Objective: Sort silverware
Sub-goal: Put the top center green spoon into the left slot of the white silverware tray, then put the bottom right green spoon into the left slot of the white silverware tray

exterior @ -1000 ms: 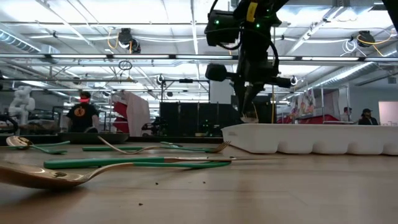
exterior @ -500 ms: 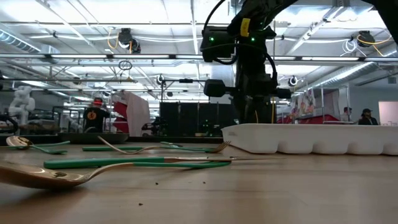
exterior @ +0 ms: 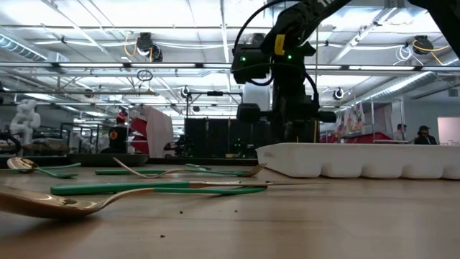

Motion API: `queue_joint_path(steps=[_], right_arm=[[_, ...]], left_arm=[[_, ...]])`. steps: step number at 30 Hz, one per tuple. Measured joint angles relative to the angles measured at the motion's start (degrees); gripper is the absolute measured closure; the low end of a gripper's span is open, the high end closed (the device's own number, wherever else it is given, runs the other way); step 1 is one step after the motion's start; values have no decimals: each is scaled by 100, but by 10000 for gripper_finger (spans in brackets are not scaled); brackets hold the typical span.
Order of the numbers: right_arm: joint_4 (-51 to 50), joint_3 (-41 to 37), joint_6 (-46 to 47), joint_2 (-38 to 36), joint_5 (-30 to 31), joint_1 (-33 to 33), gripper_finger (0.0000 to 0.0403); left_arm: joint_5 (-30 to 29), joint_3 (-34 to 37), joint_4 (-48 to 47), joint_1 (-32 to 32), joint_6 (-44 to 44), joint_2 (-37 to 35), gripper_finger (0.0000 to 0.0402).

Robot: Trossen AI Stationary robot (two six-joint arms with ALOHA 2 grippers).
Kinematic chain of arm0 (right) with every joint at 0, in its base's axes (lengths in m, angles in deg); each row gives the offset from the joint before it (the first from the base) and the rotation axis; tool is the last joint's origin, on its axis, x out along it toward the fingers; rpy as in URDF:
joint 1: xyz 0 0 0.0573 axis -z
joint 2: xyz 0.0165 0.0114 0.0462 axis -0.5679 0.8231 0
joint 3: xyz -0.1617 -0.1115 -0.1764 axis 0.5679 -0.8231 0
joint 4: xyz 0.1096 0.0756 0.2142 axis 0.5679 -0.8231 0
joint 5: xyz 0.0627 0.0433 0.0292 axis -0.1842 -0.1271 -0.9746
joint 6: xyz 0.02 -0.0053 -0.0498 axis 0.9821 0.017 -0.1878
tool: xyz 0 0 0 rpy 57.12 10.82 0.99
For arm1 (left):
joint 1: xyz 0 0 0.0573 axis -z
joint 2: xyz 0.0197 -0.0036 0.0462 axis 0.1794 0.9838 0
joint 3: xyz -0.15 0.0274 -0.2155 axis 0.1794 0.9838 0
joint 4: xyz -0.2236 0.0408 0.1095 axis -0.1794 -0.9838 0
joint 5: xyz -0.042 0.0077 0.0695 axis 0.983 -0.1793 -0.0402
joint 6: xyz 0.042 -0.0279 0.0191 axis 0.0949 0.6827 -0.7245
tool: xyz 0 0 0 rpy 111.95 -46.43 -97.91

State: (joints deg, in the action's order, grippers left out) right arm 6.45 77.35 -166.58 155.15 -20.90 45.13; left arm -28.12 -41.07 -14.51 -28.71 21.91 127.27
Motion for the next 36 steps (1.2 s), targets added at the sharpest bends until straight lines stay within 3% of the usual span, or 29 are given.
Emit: queue_joint_path(steps=[11,24,32,36], right_arm=[[119,0,377,34,-103,122,399],[-1,0,1162,34,-323,151,332],[-88,352,2713,-203,567,140,307],[-971,1198,4433,-495,558,102,305]], left_arm=[[-56,0,2,1,-5,0,388],[-87,0,7,2,-7,0,388],[-87,0,4,2,-17,0,388],[-87,0,33,1,-134,0,388]])
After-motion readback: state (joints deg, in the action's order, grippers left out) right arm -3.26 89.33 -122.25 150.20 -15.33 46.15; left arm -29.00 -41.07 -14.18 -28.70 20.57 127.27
